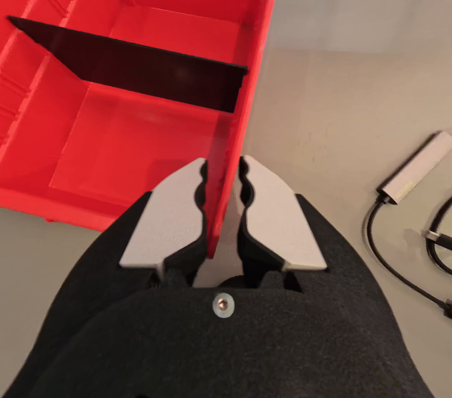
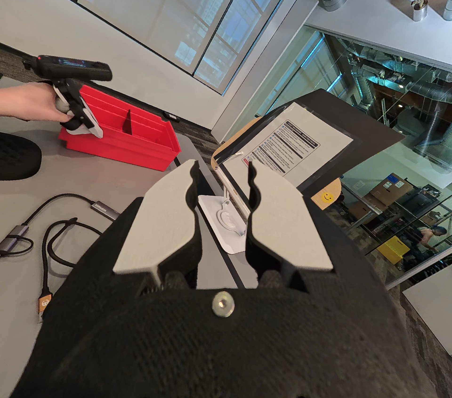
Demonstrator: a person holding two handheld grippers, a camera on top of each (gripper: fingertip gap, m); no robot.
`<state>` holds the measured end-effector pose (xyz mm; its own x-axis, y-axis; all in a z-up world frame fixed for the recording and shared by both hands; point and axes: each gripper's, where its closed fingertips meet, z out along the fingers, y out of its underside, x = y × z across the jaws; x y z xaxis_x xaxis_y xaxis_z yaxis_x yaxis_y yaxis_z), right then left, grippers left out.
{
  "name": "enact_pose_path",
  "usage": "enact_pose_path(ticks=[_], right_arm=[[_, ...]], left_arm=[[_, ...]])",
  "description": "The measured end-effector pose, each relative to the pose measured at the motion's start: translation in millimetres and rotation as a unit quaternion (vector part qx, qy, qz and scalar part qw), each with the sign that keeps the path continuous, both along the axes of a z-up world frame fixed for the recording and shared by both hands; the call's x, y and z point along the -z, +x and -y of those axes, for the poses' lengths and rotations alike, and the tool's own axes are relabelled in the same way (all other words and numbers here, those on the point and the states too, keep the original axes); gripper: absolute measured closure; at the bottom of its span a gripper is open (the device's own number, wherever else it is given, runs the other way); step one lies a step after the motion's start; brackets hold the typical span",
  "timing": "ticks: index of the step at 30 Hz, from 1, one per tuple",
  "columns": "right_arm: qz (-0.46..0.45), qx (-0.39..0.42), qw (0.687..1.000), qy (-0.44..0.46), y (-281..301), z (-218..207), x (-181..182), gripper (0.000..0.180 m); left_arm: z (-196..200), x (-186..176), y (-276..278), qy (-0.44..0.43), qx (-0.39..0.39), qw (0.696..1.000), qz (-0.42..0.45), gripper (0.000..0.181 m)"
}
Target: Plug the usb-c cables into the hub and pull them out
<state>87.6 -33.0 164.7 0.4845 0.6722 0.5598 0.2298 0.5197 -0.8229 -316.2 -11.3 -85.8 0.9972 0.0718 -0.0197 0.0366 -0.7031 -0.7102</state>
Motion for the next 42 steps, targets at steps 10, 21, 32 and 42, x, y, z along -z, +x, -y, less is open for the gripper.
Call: enact_pose_path(ticks=[10,21,32,42], right_arm=[[0.012,0.003,1.0,-0.005,-6.9,-4.9,5.0,0.141],[0.021,0.007,1.0,-0.005,-8.7,-6.8,7.7,0.141],[0.026,0.007,1.0,-0.006,-10.3,-6.4,9.4,0.141],[0.028,0.008,1.0,-0.009,-9.9,-8.2,10.9,0.14]], left_arm=[[6.2,-50.5,142.8,0.144,0.253,0.951,-0.109,0.135],[-2.8,41.8,191.9,-0.06,0.358,0.931,0.023,0.133],[-4.0,36.8,191.3,-0.043,0.359,0.932,-0.039,0.135],[-10.0,61.7,185.1,-0.104,0.371,0.919,-0.084,0.128]])
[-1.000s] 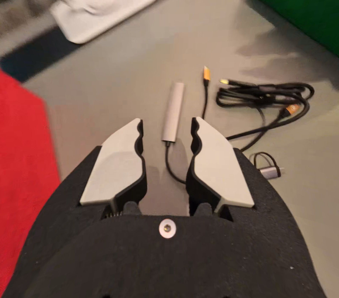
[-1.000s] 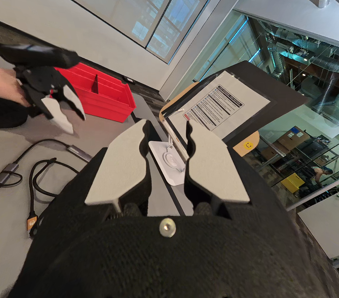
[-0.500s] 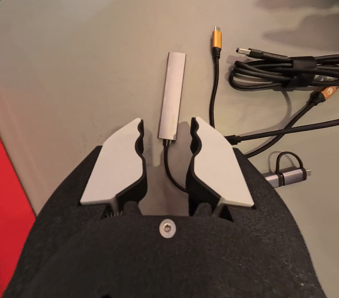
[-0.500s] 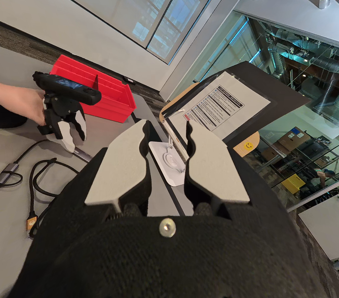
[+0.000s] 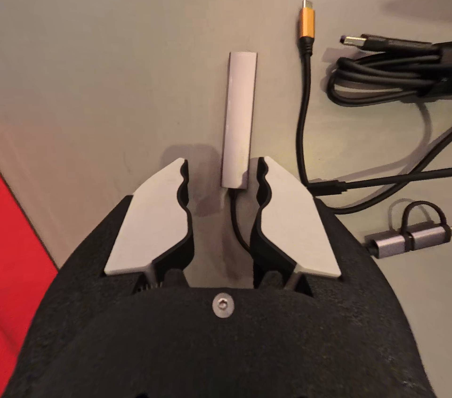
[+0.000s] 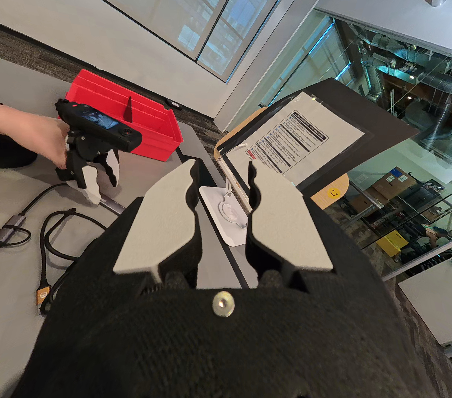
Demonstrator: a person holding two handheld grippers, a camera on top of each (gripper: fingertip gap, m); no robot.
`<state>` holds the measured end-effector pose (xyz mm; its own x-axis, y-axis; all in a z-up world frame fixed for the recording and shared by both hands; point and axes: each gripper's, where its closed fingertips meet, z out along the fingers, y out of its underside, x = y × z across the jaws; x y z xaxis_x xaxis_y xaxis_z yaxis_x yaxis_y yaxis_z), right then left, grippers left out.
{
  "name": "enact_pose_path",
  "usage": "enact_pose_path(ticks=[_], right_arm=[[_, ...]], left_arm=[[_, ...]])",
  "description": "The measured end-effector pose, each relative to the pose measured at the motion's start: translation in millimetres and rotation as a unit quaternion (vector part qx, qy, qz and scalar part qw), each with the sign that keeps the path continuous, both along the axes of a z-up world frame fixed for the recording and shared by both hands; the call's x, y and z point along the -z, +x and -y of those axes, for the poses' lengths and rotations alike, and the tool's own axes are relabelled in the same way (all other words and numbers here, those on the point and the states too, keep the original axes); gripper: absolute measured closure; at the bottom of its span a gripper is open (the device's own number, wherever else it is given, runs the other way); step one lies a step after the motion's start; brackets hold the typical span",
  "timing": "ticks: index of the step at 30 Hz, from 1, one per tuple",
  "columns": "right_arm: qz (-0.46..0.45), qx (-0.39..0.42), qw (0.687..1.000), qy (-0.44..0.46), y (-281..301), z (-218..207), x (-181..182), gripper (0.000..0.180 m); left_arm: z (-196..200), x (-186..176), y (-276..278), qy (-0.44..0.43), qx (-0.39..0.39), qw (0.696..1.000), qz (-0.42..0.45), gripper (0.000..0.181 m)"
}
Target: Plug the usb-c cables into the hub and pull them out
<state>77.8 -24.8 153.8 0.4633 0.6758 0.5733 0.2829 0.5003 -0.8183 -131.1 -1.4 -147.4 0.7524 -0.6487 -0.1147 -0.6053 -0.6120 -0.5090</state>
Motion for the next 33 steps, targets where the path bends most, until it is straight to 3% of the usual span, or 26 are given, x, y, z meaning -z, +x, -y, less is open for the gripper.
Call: enact_pose_path(ticks=[2,4,5,8,11,14,18,25,29,33], right_arm=[[0.0,0.0,1.0,-0.001,0.0,-0.7,0.4,0.141],[0.001,0.0,1.0,-0.001,-1.0,-1.0,1.0,0.141],[0.002,0.0,1.0,-0.002,-1.5,-1.4,1.4,0.141],[0.004,-0.008,1.0,-0.007,-6.8,-2.1,3.6,0.141],[0.008,-0.038,0.999,-0.022,-23.3,-0.3,9.3,0.141],[0.03,-0.111,0.991,-0.067,-57.9,9.9,26.7,0.141],[0.098,-0.266,0.947,-0.153,-114.1,47.2,68.0,0.14],[0.098,-0.205,0.943,-0.244,-146.5,8.0,105.6,0.132],[0.072,-0.227,0.898,-0.369,-152.8,7.4,118.2,0.131],[0.051,-0.265,0.826,-0.495,-155.2,14.0,122.4,0.142]], left_arm=[[0.0,6.0,-0.8,-0.015,0.0,1.0,0.0,0.129],[5.5,10.6,1.9,-0.048,0.002,0.999,0.019,0.142],[7.2,10.4,2.3,-0.057,0.005,0.998,0.026,0.157],[10.4,8.1,-2.5,-0.06,0.023,0.998,0.009,0.159],[3.1,-18.6,-12.6,0.016,0.022,0.999,-0.027,0.159],[3.0,-68.4,-13.6,0.125,0.05,0.99,-0.044,0.159],[23.1,-131.0,-2.0,0.26,0.129,0.955,-0.067,0.159],[56.5,-169.0,16.1,0.407,0.195,0.878,-0.156,0.159],[62.3,-167.2,20.2,0.418,0.201,0.873,-0.152,0.159],[64.9,-167.3,22.3,0.417,0.201,0.876,-0.134,0.159]])
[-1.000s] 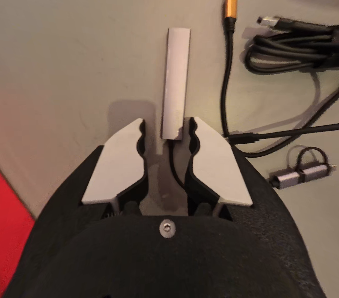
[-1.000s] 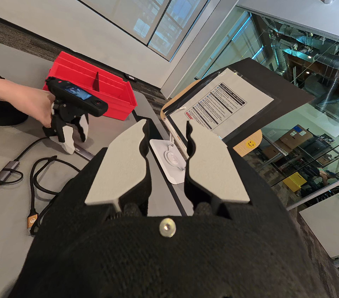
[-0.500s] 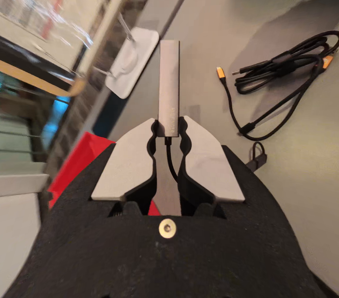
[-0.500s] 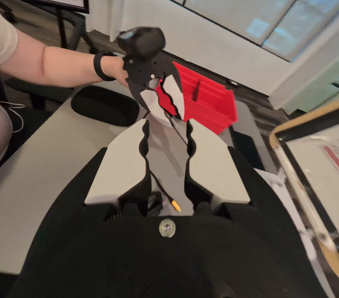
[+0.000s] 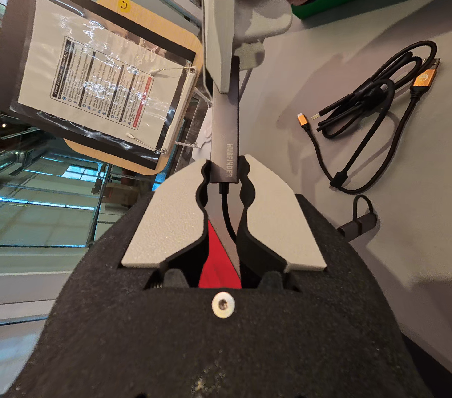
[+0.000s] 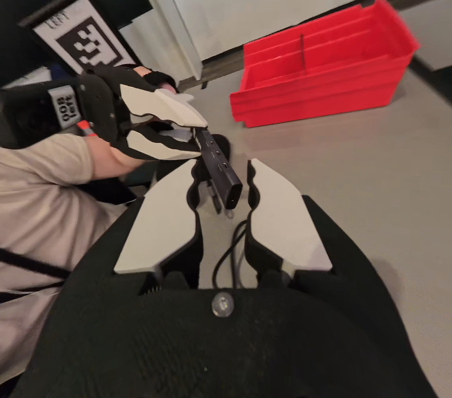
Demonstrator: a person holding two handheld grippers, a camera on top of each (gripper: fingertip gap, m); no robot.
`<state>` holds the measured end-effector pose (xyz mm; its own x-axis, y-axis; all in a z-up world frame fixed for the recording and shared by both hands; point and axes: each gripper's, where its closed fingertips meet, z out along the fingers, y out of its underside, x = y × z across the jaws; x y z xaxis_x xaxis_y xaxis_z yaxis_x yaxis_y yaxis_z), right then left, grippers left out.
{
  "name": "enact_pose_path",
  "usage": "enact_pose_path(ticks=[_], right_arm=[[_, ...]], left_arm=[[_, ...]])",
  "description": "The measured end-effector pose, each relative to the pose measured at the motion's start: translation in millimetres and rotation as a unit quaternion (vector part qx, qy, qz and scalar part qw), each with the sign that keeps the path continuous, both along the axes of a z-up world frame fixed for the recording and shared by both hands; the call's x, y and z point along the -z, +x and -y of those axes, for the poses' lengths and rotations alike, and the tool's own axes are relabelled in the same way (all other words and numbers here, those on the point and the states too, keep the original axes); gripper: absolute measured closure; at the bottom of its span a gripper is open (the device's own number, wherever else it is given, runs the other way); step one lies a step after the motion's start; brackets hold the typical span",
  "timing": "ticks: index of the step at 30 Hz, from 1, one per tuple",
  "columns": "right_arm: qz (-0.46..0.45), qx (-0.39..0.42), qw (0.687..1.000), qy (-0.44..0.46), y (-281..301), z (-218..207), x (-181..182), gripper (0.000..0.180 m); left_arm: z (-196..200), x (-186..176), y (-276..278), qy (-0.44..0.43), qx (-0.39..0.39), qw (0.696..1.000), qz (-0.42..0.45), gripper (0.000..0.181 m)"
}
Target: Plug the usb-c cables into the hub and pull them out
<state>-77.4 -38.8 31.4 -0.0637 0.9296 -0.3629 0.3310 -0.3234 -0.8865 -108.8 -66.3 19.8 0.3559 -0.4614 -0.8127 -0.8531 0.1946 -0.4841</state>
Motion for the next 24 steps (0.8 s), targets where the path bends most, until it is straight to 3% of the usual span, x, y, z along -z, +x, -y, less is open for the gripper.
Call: enact_pose_path(ticks=[6,8,10,16,21,24], right_arm=[[-0.018,-0.059,0.997,-0.055,2.8,14.5,-6.6,0.168],[-0.027,-0.072,0.996,-0.036,3.8,18.9,-13.2,0.169],[-0.028,-0.085,0.996,0.018,5.6,24.7,-16.0,0.17],[-0.093,-0.121,0.955,0.255,10.5,52.5,-39.9,0.169],[-0.129,-0.129,0.932,0.312,12.4,65.5,-53.2,0.169],[-0.13,-0.141,0.929,0.315,12.3,67.0,-48.4,0.169]], left_arm=[[4.5,-6.9,1.2,0.003,0.017,1.0,0.025,0.159],[8.3,-10.3,2.9,-0.001,0.031,0.998,0.052,0.159],[17.1,-17.9,5.7,-0.022,0.063,0.993,0.102,0.174],[38.1,-45.5,2.6,-0.163,0.151,0.928,0.299,0.122],[36.1,-25.0,5.6,-0.174,0.16,0.93,0.283,0.145],[35.1,-19.3,11.8,-0.153,0.158,0.938,0.267,0.149]])
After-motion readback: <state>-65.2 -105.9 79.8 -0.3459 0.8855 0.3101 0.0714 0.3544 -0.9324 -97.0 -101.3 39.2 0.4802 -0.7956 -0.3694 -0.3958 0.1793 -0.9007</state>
